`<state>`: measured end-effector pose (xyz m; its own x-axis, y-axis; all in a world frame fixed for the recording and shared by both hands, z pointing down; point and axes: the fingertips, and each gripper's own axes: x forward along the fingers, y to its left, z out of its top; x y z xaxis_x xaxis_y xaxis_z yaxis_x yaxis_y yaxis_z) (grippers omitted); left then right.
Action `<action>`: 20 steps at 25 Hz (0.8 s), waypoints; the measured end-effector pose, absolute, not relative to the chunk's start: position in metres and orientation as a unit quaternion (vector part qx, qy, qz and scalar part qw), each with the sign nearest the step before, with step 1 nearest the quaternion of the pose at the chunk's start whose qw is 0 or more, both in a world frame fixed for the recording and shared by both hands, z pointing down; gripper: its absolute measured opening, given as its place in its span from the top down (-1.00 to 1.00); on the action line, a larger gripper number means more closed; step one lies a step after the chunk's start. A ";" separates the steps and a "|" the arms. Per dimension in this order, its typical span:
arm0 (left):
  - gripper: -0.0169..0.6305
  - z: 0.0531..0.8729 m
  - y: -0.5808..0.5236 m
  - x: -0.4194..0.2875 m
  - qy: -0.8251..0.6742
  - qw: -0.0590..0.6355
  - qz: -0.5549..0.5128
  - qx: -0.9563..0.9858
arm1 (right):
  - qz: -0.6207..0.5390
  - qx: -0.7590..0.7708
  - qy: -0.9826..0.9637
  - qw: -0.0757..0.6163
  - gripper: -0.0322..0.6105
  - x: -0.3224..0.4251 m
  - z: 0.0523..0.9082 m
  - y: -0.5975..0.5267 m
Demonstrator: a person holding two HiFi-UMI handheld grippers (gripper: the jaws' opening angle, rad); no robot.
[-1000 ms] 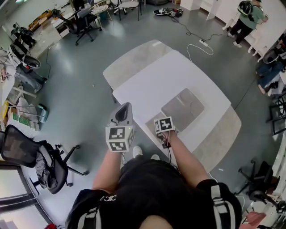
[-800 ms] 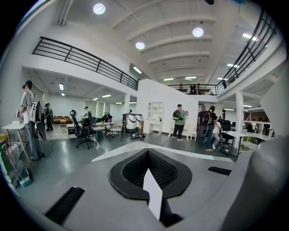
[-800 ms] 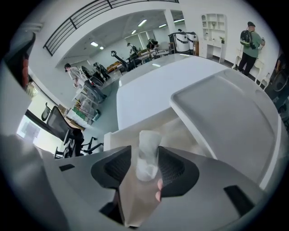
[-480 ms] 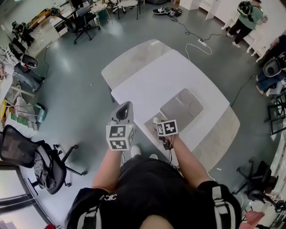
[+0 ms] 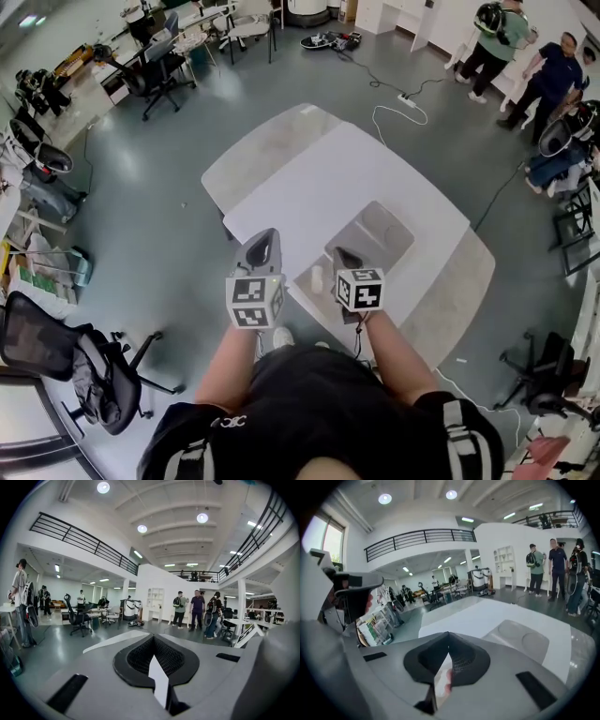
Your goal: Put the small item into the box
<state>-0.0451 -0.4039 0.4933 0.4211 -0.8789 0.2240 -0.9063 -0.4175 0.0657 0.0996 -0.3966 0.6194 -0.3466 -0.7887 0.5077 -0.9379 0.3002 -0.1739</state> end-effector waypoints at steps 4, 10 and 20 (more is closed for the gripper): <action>0.91 0.485 -0.406 -0.033 -0.524 0.081 0.068 0.845 | 0.139 0.577 -0.797 0.114 0.86 0.110 0.564 -0.398; 0.91 0.478 -0.411 -0.019 -0.512 0.080 0.056 0.853 | 0.019 0.626 -0.777 0.061 0.86 0.124 0.495 -0.392; 0.91 0.459 -0.405 -0.003 -0.485 0.075 0.021 0.871 | -0.024 0.664 -0.746 -0.032 0.86 0.165 0.430 -0.373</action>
